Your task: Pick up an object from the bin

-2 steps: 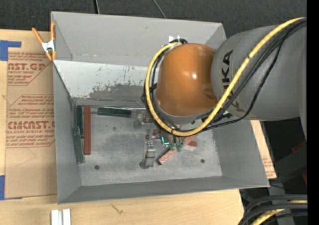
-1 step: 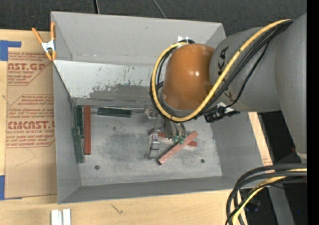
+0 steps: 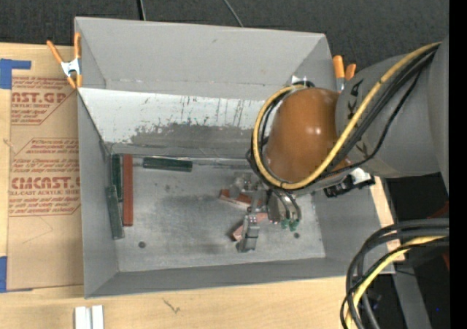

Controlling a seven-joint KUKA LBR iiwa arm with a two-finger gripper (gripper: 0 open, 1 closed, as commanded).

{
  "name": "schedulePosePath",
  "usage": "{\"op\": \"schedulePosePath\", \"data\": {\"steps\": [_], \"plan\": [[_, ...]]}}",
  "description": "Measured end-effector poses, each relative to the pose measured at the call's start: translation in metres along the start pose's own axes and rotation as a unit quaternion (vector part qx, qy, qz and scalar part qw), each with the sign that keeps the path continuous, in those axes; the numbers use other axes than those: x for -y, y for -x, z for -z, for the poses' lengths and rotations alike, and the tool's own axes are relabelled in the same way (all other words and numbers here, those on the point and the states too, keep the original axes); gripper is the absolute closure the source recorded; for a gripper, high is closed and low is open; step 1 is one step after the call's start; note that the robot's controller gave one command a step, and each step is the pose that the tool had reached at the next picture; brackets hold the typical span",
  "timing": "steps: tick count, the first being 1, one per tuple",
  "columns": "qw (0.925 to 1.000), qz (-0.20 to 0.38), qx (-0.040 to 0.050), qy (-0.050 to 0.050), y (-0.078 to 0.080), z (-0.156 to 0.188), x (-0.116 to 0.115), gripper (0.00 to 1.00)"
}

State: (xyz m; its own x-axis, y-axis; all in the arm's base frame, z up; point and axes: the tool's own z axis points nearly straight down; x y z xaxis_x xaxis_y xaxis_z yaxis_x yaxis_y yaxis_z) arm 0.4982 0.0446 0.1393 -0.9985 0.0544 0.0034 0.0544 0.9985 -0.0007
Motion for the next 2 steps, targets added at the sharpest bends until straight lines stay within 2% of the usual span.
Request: {"op": "schedulePosePath", "data": {"steps": [1, 2], "plan": [[0.9995, -0.032, 0.0014, 0.001, 0.0165, -0.0650, 0.0157, 1.00], [0.9995, -0.032, 0.0014, 0.001, 0.0165, -0.0650, 0.0157, 1.00]]}}
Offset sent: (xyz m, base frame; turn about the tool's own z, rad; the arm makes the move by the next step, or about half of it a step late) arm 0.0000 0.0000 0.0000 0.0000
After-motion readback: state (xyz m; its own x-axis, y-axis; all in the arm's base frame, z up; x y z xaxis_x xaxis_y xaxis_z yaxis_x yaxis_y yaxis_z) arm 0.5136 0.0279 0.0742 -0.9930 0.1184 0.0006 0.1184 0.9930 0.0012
